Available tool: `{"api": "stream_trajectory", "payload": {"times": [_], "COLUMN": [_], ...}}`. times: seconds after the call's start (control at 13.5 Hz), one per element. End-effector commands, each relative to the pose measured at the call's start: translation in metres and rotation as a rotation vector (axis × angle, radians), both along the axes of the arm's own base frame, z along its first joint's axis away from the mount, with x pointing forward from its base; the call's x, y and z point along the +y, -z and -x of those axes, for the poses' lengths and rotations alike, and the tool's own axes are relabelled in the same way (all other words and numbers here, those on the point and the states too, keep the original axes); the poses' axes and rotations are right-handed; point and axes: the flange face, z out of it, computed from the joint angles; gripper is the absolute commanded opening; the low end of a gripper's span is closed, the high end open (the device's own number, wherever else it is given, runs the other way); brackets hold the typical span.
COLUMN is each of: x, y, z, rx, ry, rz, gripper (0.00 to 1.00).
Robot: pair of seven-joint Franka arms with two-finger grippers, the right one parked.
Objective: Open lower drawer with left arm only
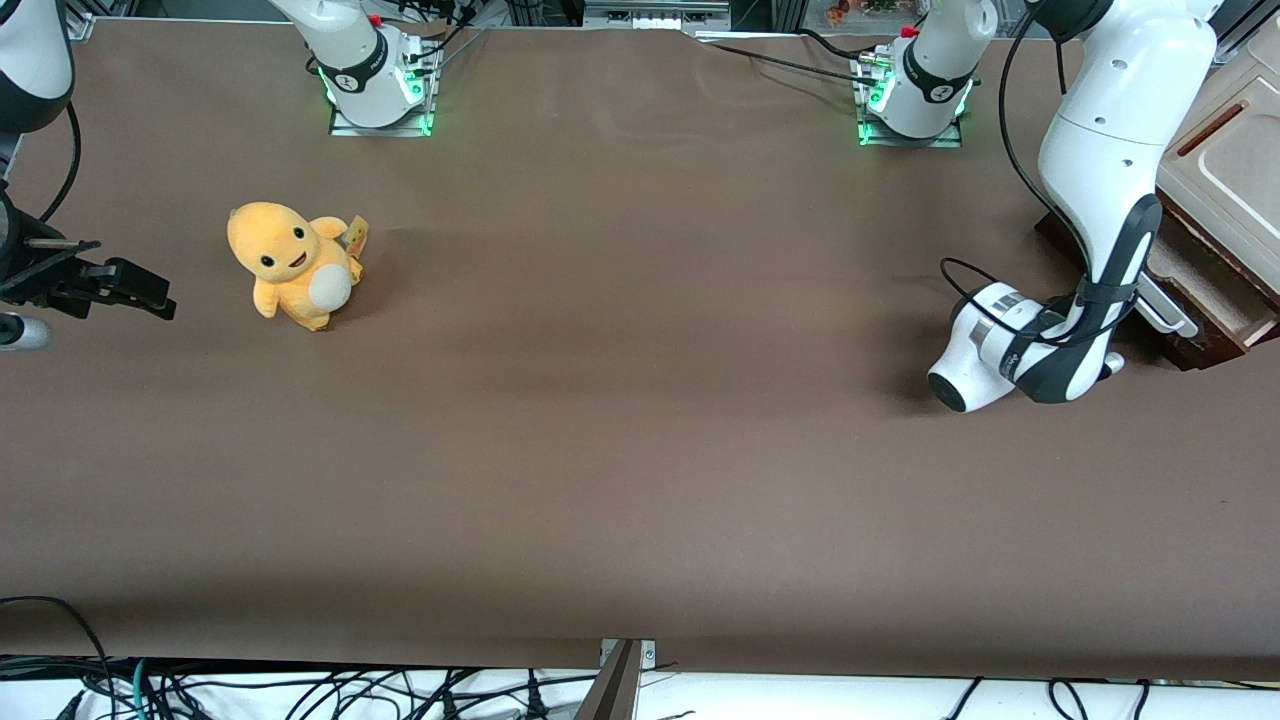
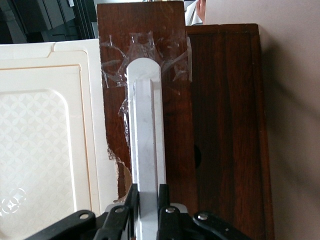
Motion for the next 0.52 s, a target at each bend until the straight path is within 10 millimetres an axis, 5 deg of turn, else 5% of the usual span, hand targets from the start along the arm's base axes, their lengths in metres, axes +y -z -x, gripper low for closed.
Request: {"api": "stream_trajectory", "payload": {"times": [0.0, 0.44], "x": [-0.013, -0.024], "y": [-0.01, -0.013], "z": [-0.005, -0.01], "rx": [0.035, 0.024], "ry": [0.021, 0.032], "rz": [-0.026, -0.024], "gripper": [0.14, 0.15]}}
